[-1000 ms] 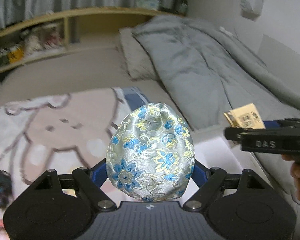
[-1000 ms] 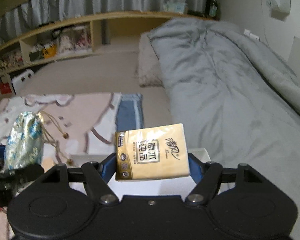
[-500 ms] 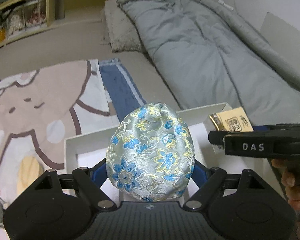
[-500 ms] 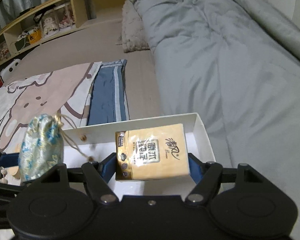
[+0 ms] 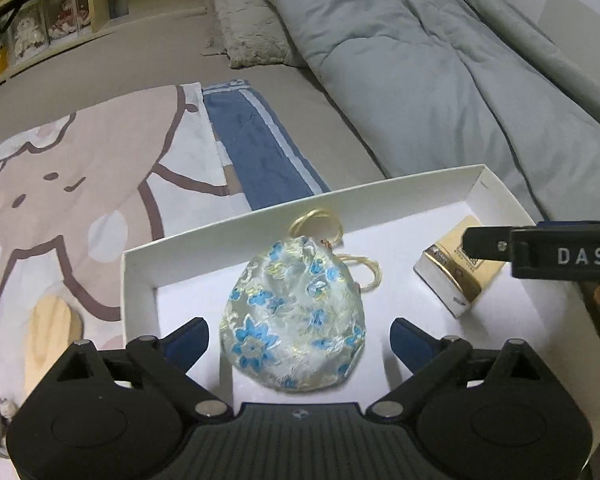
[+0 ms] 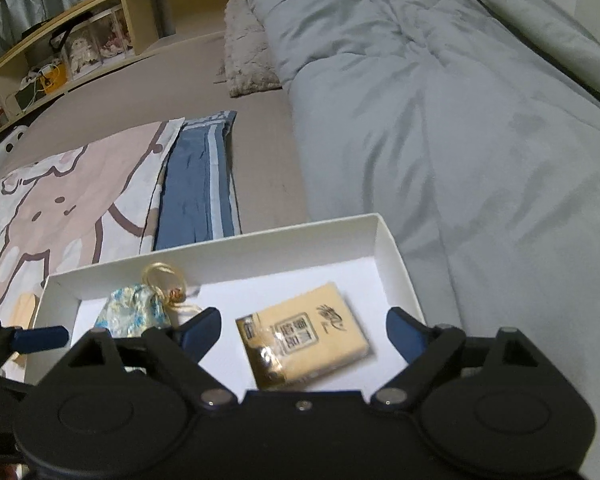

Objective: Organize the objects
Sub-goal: 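Open both tools to drop the pouch and tissue pack into the box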

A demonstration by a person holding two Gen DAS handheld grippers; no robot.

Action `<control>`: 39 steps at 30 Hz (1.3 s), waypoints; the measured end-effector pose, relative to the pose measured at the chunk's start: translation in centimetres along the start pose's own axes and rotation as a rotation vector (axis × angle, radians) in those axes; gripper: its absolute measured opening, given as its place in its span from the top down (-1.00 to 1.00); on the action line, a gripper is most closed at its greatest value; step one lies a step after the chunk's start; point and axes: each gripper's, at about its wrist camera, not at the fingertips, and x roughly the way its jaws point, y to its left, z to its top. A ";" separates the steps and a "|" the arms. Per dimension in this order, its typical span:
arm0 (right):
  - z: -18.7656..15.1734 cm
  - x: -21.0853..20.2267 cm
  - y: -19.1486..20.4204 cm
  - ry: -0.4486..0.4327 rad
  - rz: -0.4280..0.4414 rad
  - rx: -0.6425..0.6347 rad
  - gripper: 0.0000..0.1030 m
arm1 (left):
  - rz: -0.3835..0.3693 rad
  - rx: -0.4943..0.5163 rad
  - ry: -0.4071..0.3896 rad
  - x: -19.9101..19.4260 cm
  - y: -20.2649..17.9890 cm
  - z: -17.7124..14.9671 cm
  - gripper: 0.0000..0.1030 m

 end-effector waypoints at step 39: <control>-6.4 -15.6 4.1 -0.162 -0.024 0.021 -1.00 | -0.001 0.021 -0.104 -14.8 3.2 -4.5 -1.00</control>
